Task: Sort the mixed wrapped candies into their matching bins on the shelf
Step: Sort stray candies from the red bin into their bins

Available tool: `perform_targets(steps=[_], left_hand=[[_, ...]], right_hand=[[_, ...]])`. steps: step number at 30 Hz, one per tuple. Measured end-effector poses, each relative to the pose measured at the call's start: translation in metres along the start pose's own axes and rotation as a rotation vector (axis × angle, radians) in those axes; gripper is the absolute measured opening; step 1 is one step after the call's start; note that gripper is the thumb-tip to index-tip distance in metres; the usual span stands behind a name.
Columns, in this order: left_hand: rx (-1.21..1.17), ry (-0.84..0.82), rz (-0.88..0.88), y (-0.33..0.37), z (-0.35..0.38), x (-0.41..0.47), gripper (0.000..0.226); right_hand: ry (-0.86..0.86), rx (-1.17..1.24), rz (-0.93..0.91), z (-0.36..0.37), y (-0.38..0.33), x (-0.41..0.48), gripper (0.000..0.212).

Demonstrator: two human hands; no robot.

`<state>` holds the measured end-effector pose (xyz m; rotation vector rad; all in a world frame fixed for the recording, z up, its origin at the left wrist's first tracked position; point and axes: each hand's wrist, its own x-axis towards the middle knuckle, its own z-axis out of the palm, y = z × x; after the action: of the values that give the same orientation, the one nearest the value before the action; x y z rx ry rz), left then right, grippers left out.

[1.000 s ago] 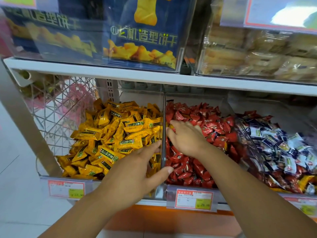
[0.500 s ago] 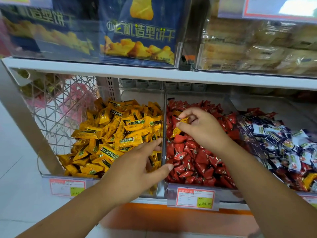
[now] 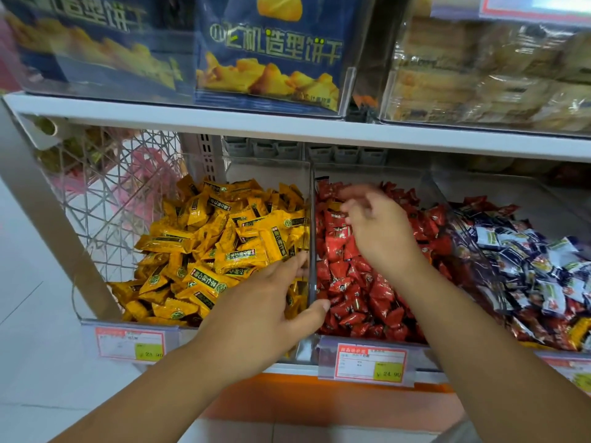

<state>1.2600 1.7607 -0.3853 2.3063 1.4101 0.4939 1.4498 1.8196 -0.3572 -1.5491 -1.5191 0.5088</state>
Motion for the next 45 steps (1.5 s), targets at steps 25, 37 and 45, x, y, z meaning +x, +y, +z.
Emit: perform_targets(steps=[25, 37, 45], left_hand=[[0.485, 0.009, -0.046, -0.022, -0.009, 0.031, 0.057], [0.180, 0.217, 0.002, -0.017, -0.020, 0.039, 0.066], [0.079, 0.062, 0.089, 0.002, -0.006, 0.018, 0.084]], right_hand=[[-0.374, -0.839, -0.094, 0.010, 0.035, 0.033, 0.053], [-0.598, -0.557, -0.018, -0.048, 0.001, -0.002, 0.034], [-0.436, -0.760, -0.127, -0.006, 0.025, 0.015, 0.056]])
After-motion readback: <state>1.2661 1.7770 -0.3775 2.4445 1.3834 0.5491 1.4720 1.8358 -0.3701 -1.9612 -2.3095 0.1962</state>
